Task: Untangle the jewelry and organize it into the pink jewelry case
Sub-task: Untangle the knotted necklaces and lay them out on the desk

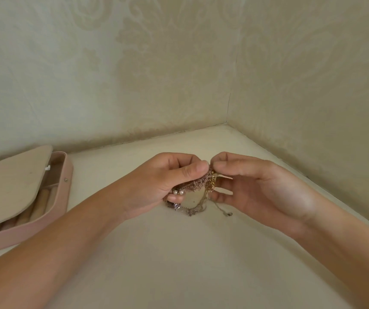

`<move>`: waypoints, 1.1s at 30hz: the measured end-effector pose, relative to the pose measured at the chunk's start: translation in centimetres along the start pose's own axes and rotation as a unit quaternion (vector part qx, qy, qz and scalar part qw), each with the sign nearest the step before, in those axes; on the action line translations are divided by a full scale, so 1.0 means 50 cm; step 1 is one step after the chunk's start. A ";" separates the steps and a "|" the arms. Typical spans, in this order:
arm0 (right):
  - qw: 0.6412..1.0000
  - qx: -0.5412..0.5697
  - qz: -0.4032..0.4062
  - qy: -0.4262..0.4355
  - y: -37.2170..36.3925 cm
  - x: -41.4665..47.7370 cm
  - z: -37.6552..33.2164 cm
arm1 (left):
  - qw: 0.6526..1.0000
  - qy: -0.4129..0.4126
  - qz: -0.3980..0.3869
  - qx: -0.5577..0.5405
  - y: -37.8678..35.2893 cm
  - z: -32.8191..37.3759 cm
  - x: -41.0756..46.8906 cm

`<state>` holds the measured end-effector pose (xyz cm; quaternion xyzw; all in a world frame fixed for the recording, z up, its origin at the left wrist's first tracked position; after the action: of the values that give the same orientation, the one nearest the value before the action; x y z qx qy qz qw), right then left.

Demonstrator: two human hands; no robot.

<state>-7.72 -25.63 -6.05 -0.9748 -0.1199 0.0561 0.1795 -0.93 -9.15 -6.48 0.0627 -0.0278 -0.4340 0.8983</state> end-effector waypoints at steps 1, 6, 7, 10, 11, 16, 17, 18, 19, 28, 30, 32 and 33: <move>1.000 0.007 -0.005 -0.002 0.000 0.001 0.002 | 1.000 -0.002 -0.002 0.006 0.000 0.000 0.000; 0.999 0.019 -0.025 0.007 -0.002 0.003 -0.002 | 0.999 -0.017 0.003 -0.028 0.007 -0.001 0.002; 0.999 0.018 -0.033 0.007 -0.004 0.002 -0.004 | 0.999 -0.019 0.005 -0.051 0.007 0.001 0.002; 0.999 -0.027 -0.037 -0.003 -0.008 -0.003 -0.007 | 0.994 -0.009 0.029 -0.107 0.004 0.005 0.001; 0.998 -0.044 -0.034 -0.005 -0.009 -0.005 -0.009 | 0.993 0.000 0.033 -0.116 0.001 0.007 0.000; 0.997 -0.079 0.002 0.002 -0.013 -0.012 -0.021 | 0.992 0.028 0.027 -0.120 -0.010 0.016 -0.004; 0.996 -0.086 0.011 0.000 -0.014 -0.013 -0.021 | 0.992 0.031 0.030 -0.116 -0.011 0.017 -0.004; 0.995 -0.095 0.019 0.001 -0.015 -0.014 -0.020 | 0.993 0.031 0.031 -0.109 -0.011 0.017 -0.005; 0.994 -0.105 0.028 0.005 -0.016 -0.014 -0.019 | 0.994 0.030 0.031 -0.098 -0.011 0.017 -0.006; 0.997 -0.014 0.075 -0.016 -0.008 -0.008 -0.013 | 0.996 -0.047 0.005 0.073 -0.005 0.014 -0.011; 0.995 -0.018 0.093 -0.015 -0.005 -0.008 -0.014 | 0.990 -0.061 0.021 0.129 -0.002 0.015 -0.013; 0.994 -0.025 0.109 -0.011 0.001 -0.008 -0.014 | 0.983 -0.075 0.046 0.163 -0.002 0.017 -0.014; 0.993 -0.029 0.114 -0.006 0.003 -0.006 -0.014 | 0.980 -0.082 0.063 0.170 -0.002 0.018 -0.014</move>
<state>-7.88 -26.11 -5.42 -0.9866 -0.0112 0.0784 0.1425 -1.55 -8.76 -5.61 0.1769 -0.1785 -0.3696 0.8945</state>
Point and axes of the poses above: each hand's wrist, its own x-axis towards the middle knuckle, its own y-axis out of the back of the hand, z = x × y, the point moved 1 cm from there along x, towards the middle knuckle, and after that the axes turned 6 degrees about x, right-handed, at the moved point
